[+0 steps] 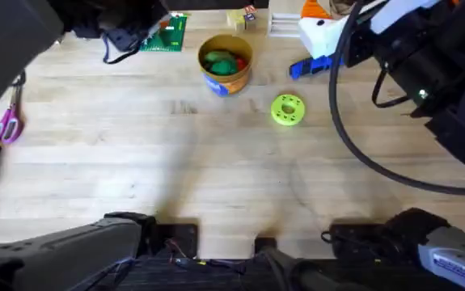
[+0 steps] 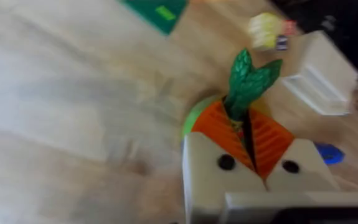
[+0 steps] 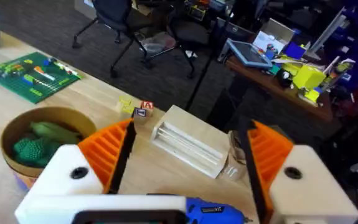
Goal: Pick up the gripper from the table and insert it into the empty holder that is missing its gripper. Then pick up a screw, insert it into the mounting hole, and use the screwdriver to tighten it. Finally, clean up the table by picking up the vegetable and placing it into the bucket.
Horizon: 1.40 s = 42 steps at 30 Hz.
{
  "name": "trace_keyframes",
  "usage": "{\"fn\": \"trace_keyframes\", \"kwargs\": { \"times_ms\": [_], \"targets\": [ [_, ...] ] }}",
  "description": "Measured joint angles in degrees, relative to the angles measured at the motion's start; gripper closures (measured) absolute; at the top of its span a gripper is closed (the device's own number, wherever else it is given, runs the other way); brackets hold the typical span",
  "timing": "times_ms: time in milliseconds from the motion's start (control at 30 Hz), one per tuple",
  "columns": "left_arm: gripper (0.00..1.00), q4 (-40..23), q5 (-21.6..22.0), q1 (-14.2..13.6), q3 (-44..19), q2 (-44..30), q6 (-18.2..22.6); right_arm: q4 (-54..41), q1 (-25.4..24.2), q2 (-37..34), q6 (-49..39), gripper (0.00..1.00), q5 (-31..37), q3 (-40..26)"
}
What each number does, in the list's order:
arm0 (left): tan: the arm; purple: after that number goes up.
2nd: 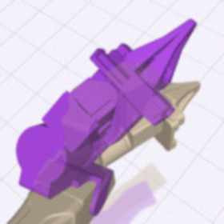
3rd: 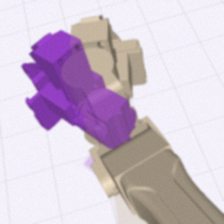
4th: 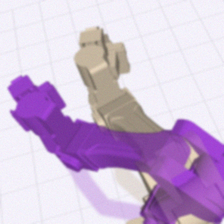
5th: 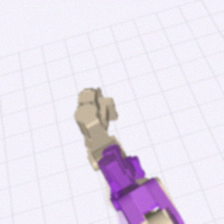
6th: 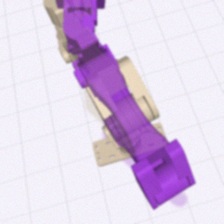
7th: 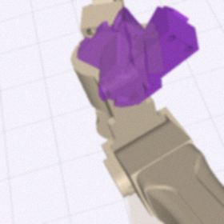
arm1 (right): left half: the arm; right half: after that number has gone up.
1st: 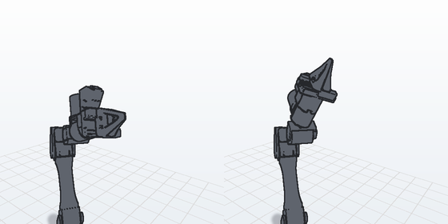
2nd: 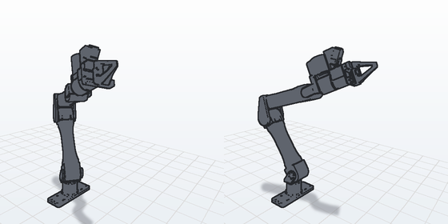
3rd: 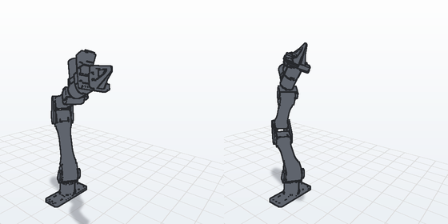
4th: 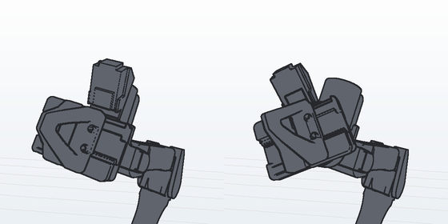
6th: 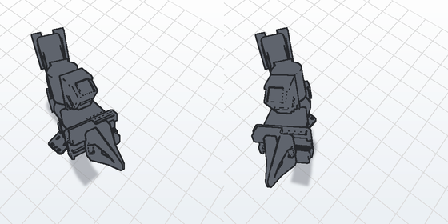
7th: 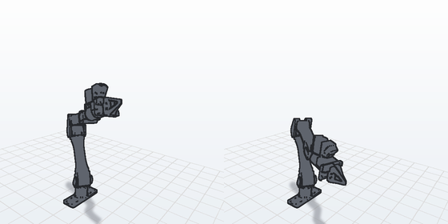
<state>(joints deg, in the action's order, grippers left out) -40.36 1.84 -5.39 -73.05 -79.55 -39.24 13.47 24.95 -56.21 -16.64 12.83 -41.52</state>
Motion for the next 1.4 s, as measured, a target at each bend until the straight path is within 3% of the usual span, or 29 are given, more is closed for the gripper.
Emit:
{"fn": "trace_keyframes", "kwargs": {
  "times_ms": [133,200,300,500,733,967,1000,1200,1400],
  "targets": [
    [0.975,12.0,-0.4,-8.1,-0.2,-0.6,0.0,0.0,0.0,0.0,0.0,0.012,0.0,0.0],
    [0.975,16.5,-0.6,-10.9,-0.2,-1.7,-0.5,0.0,0.0,0.0,0.0,0.012,0.0,0.0],
    [0.975,21.7,-0.6,-13.3,-0.2,-4.7,-4.8,0.0,0.0,0.0,0.0,0.012,0.0,0.0],
    [0.975,24.8,-0.6,-15.3,-0.2,-12.8,-14.4,0.0,0.0,0.0,0.0,0.013,0.0,0.0],
    [0.975,24.7,-2.7,-15.7,-0.2,-20.7,-26.4,0.0,0.0,0.0,0.0,0.011,0.0,0.0],
    [0.975,23.2,-4.0,-15.7,-0.2,-21.6,-29.6,0.0,0.0,0.0,0.0,0.012,0.0,0.0],
    [0.908,23.2,-4.1,-15.7,-0.2,-21.5,-29.7,0.0,0.0,0.0,0.0,0.012,0.0,0.0],
    [0.044,24.3,-5.0,-15.6,-0.8,-21.1,-30.2,0.0,0.0,0.0,0.0,0.012,0.0,0.0],
    [0.006,21.6,-7.1,-15.6,-2.3,-20.8,-26.0,0.0,0.0,0.0,-0.4,0.012,0.0,0.0]
  ]
}}
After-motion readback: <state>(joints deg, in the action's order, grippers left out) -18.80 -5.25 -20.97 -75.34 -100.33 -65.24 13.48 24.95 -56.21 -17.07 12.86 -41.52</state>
